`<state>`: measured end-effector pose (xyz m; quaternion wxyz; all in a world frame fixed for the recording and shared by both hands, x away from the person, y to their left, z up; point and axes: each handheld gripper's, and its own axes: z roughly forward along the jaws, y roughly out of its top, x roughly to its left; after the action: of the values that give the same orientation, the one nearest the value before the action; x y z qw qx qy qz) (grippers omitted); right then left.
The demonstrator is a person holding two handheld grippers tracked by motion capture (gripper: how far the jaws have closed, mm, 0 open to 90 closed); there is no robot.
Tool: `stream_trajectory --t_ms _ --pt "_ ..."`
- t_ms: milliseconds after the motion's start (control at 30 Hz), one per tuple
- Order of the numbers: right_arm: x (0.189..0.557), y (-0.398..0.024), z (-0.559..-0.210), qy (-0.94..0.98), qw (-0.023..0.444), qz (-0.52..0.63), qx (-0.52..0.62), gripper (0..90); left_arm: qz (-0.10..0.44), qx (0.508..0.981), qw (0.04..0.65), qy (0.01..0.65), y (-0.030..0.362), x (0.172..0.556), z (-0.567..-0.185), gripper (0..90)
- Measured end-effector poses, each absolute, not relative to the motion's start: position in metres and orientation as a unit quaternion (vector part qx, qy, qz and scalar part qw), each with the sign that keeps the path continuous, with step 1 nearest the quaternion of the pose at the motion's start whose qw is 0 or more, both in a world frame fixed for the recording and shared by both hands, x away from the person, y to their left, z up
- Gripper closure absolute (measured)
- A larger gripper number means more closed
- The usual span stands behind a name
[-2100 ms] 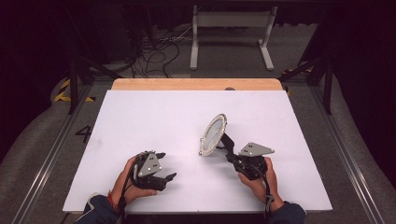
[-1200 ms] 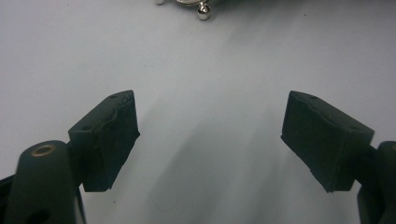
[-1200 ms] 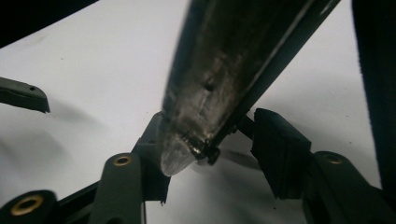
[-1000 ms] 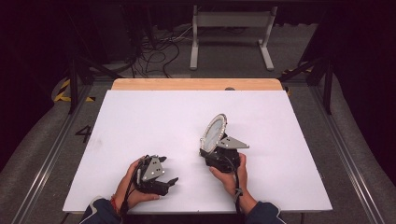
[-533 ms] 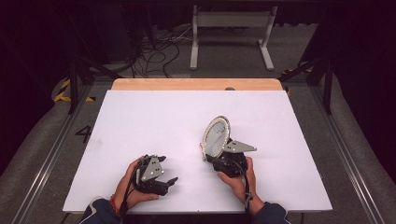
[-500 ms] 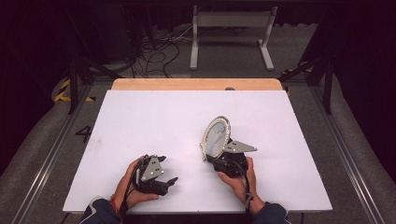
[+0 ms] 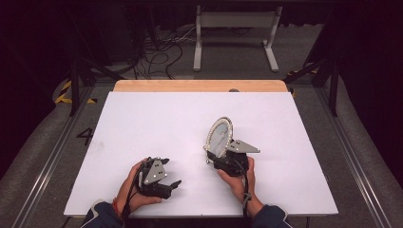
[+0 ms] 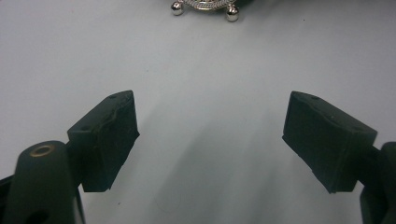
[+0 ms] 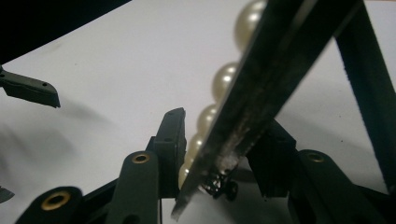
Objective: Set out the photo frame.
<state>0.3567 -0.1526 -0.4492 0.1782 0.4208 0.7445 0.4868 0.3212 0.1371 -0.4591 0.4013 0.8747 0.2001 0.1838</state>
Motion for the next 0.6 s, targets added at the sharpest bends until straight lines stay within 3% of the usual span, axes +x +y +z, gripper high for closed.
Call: stream_trajectory --t_ms 300,600 --pt "0.36 -0.166 -0.446 0.765 0.133 0.486 0.401 73.5 0.183 0.874 0.402 0.2 0.138 0.321 -0.459 18.3" --pt "0.361 -0.172 -0.443 0.78 0.109 0.478 0.39 74.2 0.18 0.873 0.403 0.206 0.137 0.326 -0.46 17.9"
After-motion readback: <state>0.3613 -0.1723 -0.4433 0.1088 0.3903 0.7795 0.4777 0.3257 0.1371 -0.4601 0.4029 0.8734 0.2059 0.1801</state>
